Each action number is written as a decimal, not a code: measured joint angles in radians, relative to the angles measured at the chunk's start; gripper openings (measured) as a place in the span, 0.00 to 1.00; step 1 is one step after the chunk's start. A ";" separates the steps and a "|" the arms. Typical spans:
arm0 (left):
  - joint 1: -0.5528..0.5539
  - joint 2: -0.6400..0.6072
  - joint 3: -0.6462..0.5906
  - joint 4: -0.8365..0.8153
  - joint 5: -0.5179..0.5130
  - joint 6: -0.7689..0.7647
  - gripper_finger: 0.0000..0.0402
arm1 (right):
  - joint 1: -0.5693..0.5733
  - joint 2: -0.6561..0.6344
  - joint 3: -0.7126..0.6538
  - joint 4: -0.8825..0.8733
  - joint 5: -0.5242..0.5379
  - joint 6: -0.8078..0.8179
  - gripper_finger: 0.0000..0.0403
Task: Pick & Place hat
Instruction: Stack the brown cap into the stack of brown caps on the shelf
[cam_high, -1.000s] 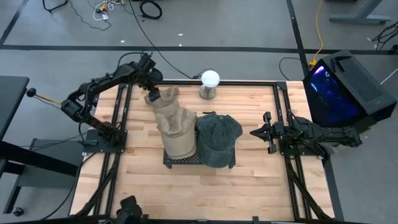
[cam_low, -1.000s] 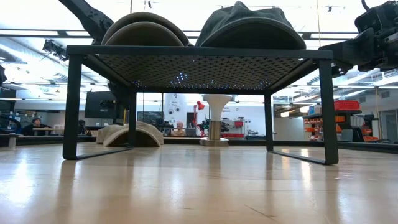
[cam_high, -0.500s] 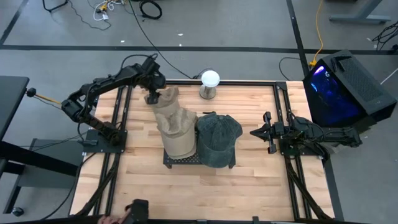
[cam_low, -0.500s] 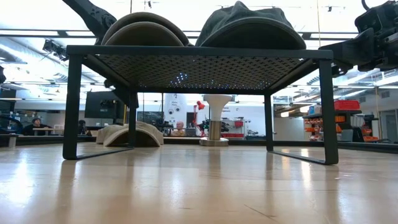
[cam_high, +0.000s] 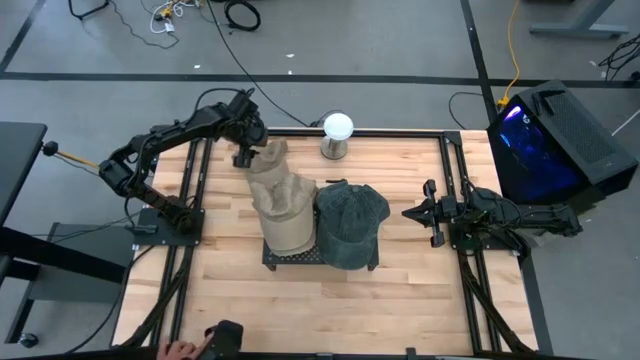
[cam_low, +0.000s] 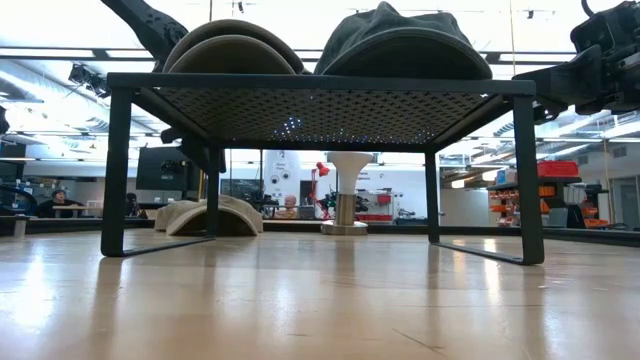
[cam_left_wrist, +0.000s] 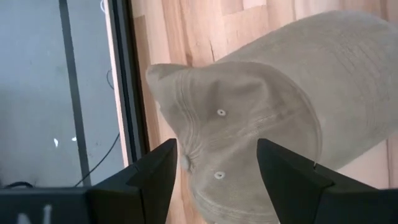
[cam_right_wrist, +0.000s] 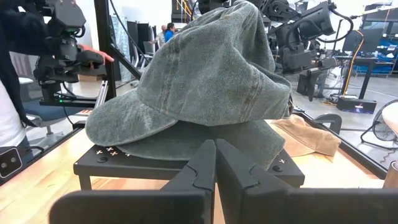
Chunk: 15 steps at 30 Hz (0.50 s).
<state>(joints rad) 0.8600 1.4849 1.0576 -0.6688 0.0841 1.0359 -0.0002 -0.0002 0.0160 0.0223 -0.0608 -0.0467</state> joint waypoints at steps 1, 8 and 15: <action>0.000 0.000 0.000 0.002 0.000 -0.012 0.57 | 0.000 0.000 0.000 0.000 0.000 0.000 0.04; 0.000 0.000 0.000 0.023 0.000 -0.086 0.57 | 0.000 0.000 0.000 0.000 0.000 0.000 0.04; 0.000 0.000 0.000 0.025 0.000 -0.071 0.57 | 0.000 0.000 0.000 0.000 0.000 0.000 0.04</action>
<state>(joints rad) 0.8600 1.4853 1.0573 -0.6434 0.0841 0.9646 -0.0002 -0.0002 0.0162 0.0223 -0.0608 -0.0467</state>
